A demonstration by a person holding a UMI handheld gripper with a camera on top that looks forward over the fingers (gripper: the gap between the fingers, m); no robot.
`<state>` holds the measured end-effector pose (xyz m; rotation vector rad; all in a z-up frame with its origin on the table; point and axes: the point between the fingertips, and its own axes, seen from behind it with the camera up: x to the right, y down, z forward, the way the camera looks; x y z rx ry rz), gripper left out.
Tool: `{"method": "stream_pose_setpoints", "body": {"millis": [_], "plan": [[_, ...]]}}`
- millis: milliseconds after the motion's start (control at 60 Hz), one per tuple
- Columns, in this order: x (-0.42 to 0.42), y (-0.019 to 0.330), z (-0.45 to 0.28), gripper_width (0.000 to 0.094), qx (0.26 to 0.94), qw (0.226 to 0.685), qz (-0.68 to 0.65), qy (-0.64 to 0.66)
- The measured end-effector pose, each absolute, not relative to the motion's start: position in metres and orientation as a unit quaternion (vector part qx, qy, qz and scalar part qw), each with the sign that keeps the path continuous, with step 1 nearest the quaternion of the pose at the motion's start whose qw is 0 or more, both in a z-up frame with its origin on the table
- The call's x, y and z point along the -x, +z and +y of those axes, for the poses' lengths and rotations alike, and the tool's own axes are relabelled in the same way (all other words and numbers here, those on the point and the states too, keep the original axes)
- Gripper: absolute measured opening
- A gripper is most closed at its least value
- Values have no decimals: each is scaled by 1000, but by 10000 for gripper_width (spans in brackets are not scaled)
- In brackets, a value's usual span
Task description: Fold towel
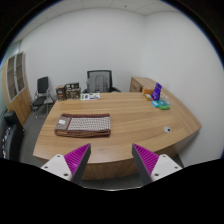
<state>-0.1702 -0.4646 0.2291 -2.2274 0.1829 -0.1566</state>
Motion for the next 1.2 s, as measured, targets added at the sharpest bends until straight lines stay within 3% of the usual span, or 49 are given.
{"method": "stream_pose_setpoints", "body": {"millis": [367, 550, 717, 767, 933, 983, 1017, 1033, 1200], "plan": [[416, 128, -274, 865, 899, 437, 19, 15], [456, 69, -181, 864, 902, 431, 18, -6], [460, 6, -134, 832, 918, 395, 31, -25], [457, -5, -126, 781, 920, 389, 40, -29], [450, -6, -110, 458, 917, 392, 21, -66], [450, -6, -107, 303, 919, 388, 7, -69], [443, -5, -106, 116, 919, 386, 6, -84], [437, -3, -106, 72, 918, 386, 7, -93], [440, -4, -105, 50, 923, 376, -6, -82]]}}
